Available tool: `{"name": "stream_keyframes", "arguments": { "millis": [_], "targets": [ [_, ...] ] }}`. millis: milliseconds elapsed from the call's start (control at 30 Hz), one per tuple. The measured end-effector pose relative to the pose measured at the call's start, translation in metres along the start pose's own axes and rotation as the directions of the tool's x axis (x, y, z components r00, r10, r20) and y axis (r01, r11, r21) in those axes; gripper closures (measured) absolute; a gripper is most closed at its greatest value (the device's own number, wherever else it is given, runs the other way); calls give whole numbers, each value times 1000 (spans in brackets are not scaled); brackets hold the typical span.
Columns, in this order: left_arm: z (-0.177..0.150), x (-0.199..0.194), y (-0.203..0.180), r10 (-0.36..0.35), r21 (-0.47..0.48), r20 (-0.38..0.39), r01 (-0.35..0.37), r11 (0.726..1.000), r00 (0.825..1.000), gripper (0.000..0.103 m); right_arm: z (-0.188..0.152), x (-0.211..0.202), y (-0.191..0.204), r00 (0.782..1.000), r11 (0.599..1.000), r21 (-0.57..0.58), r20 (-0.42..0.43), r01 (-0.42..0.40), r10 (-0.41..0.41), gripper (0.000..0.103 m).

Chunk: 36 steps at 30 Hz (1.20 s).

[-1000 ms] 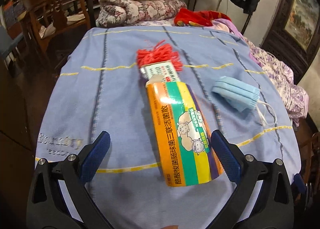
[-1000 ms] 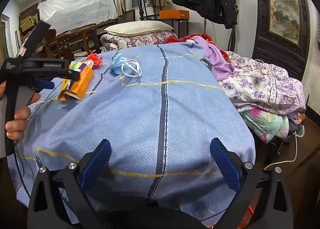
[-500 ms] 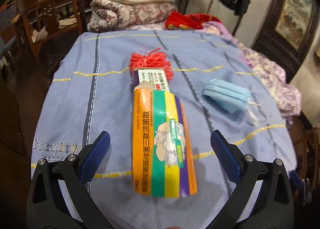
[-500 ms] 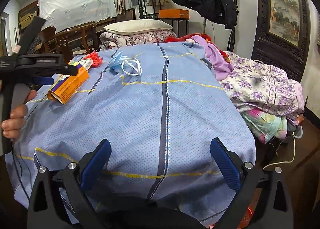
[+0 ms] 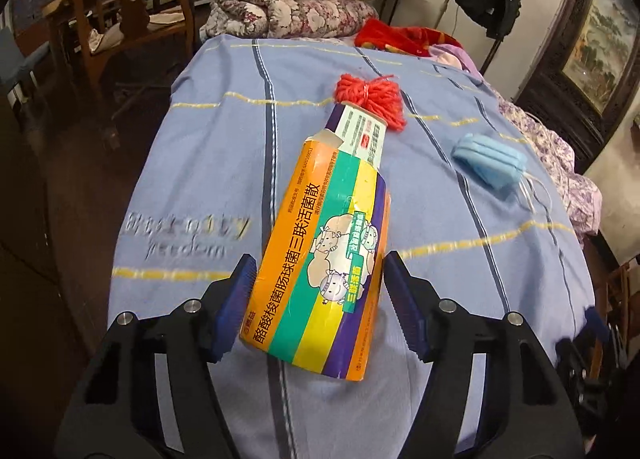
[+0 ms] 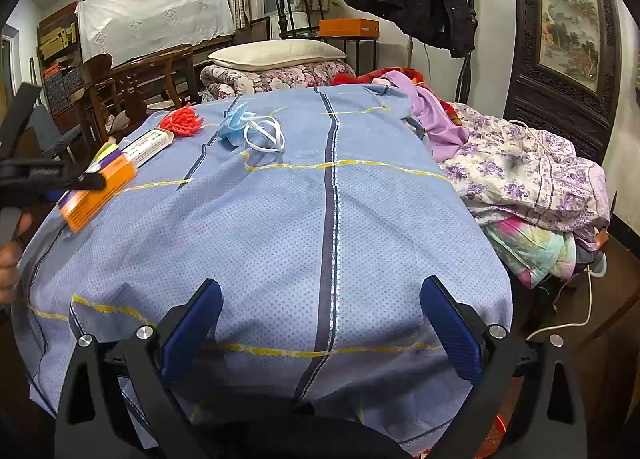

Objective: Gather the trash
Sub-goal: 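Close the left tool around the striped medicine box and lift it, then grasp the blue face mask with the right tool while the left tool holds the box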

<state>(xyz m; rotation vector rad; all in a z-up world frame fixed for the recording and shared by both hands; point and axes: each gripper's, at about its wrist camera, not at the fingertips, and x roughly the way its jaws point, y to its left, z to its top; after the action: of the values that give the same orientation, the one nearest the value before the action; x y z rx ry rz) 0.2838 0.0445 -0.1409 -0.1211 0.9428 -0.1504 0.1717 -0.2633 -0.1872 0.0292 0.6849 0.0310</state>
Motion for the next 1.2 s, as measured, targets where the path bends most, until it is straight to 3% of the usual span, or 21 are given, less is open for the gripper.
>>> {"name": "stream_keyframes", "arguments": {
  "millis": [67, 100, 167, 300, 467, 600, 667, 800, 967, 1200],
  "targets": [
    [-2, -4, -4, -5, 16, 18, 5, 1000, 1000, 36, 0, 0, 0, 1000, 1000, -1, 0, 1, -1, 4],
    [0, -4, -7, -3, 31, 25, 2, 1000, 1000, 29, 0, 0, 0, 1000, 1000, -2, -1, 1, -1, 4],
    [3, -2, -12, 16, 41, 35, -17, 999, 999, 23, 0, 0, 0, 1000, 1000, -1, 0, 0, 0, 4],
    [6, 13, -13, 35, 34, 32, -36, 999, 999, 24, 0, 0, 0, 1000, 1000, -2, -1, 1, -1, 4],
    [-5, 22, -20, 138, 94, 75, -145, 985, 988, 24, 0, 1, 1, 1000, 1000, -1, -1, 2, -2, 4],
    [-4, 23, -18, 136, 82, 70, -141, 987, 988, 22, 2, 1, 0, 1000, 1000, 1, -20, -2, 2, 5],
    [-4, 23, -17, 144, 85, 69, -150, 985, 987, 21, 9, 3, 0, 998, 998, -2, -26, -56, 56, 5],
    [-3, 24, -16, 133, 85, 66, -139, 987, 989, 19, 51, 10, 14, 996, 994, -70, 43, -79, 82, 5],
    [-3, 23, -15, 123, 80, 73, -129, 988, 990, 19, 108, 37, 38, 990, 987, -109, 65, -120, 128, 11],
    [-4, 20, -13, 104, 64, 82, -109, 992, 991, 19, 156, 93, 70, 988, 981, -120, -25, -152, 151, 29]
  ]
}}
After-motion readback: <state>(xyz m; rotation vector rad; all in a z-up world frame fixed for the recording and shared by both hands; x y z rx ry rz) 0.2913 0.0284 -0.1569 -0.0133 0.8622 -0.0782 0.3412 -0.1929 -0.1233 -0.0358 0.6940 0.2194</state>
